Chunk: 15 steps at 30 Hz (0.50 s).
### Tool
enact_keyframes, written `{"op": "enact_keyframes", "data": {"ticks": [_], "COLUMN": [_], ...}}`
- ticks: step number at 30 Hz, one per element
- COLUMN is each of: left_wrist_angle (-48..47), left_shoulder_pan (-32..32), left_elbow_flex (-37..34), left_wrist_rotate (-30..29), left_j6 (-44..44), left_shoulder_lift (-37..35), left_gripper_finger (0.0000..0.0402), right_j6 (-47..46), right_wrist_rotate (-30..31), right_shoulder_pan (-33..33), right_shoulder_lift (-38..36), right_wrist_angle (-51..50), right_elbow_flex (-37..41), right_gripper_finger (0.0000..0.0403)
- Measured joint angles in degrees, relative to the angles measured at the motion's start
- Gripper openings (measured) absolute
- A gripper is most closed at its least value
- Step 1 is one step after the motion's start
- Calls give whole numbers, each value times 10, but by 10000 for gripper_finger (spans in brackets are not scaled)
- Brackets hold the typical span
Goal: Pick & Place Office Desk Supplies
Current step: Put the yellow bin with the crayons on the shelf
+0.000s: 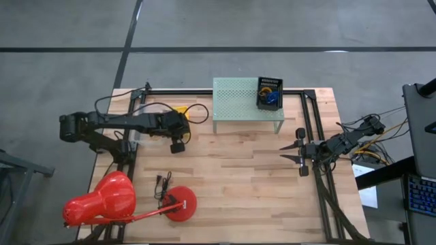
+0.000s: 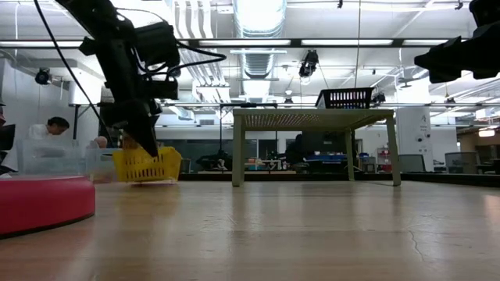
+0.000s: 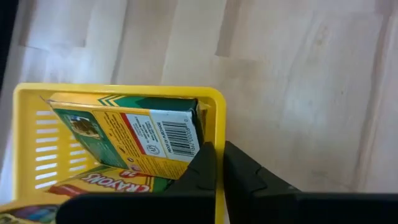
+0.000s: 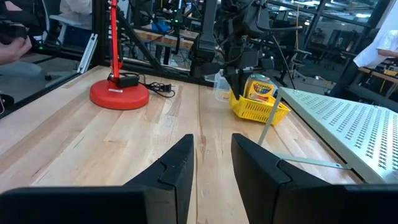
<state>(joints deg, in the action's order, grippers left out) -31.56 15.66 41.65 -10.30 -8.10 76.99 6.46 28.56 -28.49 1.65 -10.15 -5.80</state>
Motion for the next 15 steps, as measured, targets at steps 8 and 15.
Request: {"op": "enact_keyframes", "data": {"ticks": [8, 15], "left_wrist_angle": [2, 3], "left_shoulder_pan": [-19, -59], "left_elbow_flex": [5, 5], "left_wrist_rotate": [-56, -110], "left_j6": [20, 36], "left_shoulder_lift": [0, 0], "left_gripper_finger": [6, 5], "right_j6": [0, 0], "right_wrist_rotate": [0, 0], "right_shoulder_pan": [0, 0], "right_shoulder_lift": [0, 0], "right_wrist_angle": [0, 0], "right_elbow_flex": [0, 0], "right_gripper_finger": [94, 89]}}
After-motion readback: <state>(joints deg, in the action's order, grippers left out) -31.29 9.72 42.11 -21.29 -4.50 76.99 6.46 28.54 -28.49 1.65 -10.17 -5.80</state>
